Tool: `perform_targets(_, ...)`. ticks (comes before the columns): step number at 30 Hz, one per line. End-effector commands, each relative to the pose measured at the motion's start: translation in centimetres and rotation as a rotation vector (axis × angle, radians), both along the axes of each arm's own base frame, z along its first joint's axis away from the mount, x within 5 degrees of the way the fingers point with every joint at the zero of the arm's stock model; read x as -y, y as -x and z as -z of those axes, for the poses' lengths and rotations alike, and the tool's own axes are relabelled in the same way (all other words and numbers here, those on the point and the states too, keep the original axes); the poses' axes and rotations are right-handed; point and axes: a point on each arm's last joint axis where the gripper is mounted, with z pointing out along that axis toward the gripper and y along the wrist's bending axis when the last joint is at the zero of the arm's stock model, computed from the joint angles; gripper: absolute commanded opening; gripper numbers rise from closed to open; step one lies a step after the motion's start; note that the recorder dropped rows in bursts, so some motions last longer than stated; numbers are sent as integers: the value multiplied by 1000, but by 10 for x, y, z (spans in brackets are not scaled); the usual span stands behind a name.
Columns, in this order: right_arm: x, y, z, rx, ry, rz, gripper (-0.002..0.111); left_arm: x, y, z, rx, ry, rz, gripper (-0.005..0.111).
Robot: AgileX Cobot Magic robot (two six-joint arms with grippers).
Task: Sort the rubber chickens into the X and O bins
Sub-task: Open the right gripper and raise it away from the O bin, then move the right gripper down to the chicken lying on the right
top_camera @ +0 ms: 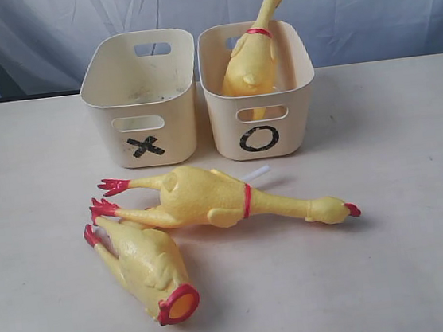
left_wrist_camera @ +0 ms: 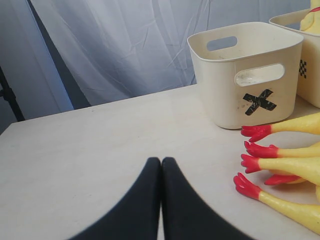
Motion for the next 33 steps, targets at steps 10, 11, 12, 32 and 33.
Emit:
perform_targets(10, 6, 49, -15, -80, 158, -166, -1, 0, 0, 0, 8, 3, -5, 0)
perform_targets(11, 7, 53, -11, -99, 158, -168, -1, 0, 0, 0, 8, 3, -5, 0)
perform_targets(12, 8, 56, -8, -111, 166, -172, -1, 0, 0, 0, 8, 3, -5, 0)
perform_targets(32, 1, 138, 43, -381, 115, -505, -1, 0, 0, 0, 8, 3, -5, 0)
perform_targets(33, 0, 141, 46, -402, 121, -527, -1, 0, 0, 0, 8, 3, -5, 0)
